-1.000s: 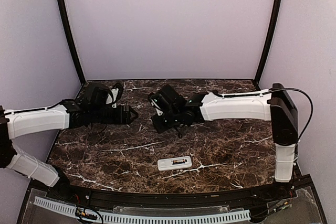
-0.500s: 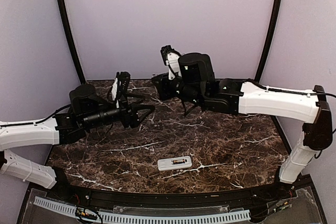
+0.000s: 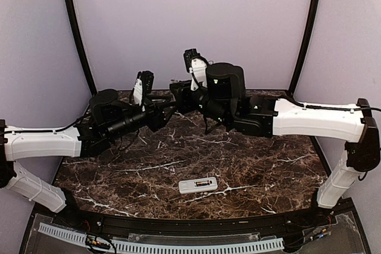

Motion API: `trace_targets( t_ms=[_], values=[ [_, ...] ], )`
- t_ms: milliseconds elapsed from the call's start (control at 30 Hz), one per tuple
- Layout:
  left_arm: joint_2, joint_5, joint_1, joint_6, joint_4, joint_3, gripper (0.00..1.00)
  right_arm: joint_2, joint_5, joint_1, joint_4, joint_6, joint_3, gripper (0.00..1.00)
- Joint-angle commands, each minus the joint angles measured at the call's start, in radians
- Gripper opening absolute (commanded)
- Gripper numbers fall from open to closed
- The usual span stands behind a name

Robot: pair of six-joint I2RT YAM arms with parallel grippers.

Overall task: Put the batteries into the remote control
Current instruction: Pass from the right arm to the left

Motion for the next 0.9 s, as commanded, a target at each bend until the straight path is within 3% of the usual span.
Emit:
trace_targets(
  t_ms=[0,200,467,600,867],
  values=[
    [0.008,0.004,0.002,-0.035,0.067,0.041,0.47,-0.024,0.026,0.011,0.066,-0.009,-0.018,0.15],
    [0.016,0.024,0.002,-0.066,0.074,0.052,0.46,-0.025,0.02,0.011,0.084,-0.009,-0.025,0.14],
    [0.035,0.015,0.002,-0.07,0.087,0.07,0.39,-0.02,-0.003,0.016,0.087,0.009,-0.032,0.14],
    [0.036,0.004,0.002,-0.061,0.086,0.073,0.3,-0.02,-0.013,0.017,0.096,0.022,-0.04,0.14],
    [0.01,-0.027,0.002,-0.026,0.11,0.049,0.02,-0.01,-0.06,0.021,0.091,0.051,-0.059,0.13]
  ],
)
